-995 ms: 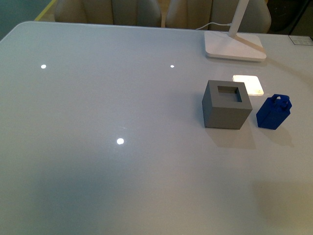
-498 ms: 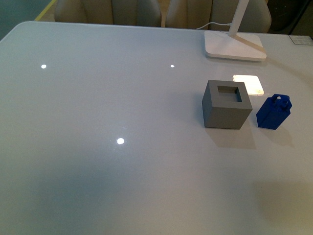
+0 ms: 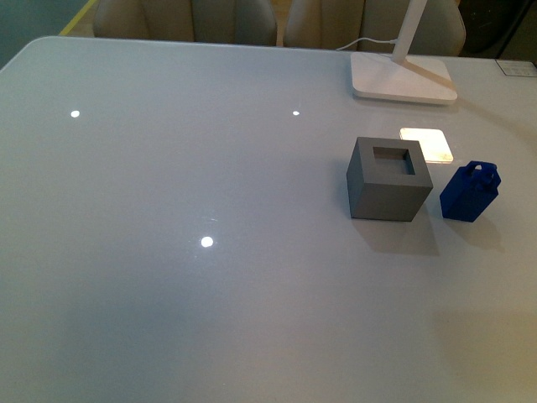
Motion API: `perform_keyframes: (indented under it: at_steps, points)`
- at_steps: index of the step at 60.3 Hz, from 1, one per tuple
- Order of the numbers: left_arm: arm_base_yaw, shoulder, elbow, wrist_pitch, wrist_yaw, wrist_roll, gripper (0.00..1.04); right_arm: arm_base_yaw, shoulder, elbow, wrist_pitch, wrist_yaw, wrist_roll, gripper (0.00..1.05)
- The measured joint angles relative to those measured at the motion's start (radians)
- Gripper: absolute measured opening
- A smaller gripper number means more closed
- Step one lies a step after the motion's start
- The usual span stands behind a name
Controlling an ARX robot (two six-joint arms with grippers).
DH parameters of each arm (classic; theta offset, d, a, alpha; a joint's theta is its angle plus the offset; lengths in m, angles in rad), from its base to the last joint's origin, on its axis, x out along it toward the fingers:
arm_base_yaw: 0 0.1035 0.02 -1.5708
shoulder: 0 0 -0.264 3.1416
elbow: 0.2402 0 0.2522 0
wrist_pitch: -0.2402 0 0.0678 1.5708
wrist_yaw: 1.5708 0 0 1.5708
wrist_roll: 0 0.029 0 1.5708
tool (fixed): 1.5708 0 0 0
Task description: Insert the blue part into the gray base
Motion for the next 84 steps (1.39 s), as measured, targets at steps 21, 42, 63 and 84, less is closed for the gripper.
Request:
perform_keyframes:
  at_steps: [21, 42, 63, 84]
  points:
    - [0.000, 0.000, 0.000, 0.000, 0.000, 0.000, 0.97, 0.056, 0.365, 0.267, -0.078, 0.021, 0.162, 0.96]
    - [0.000, 0.000, 0.000, 0.000, 0.000, 0.000, 0.97, 0.068, 0.512, 0.416, -0.131, 0.039, 0.206, 0.96]
    - [0.000, 0.000, 0.000, 0.000, 0.000, 0.000, 0.97, 0.105, 0.610, 0.529, -0.187, 0.061, 0.237, 0.92]
    - [0.000, 0.000, 0.000, 0.000, 0.000, 0.000, 0.97, 0.105, 0.592, 0.518, -0.201, 0.060, 0.241, 0.46]
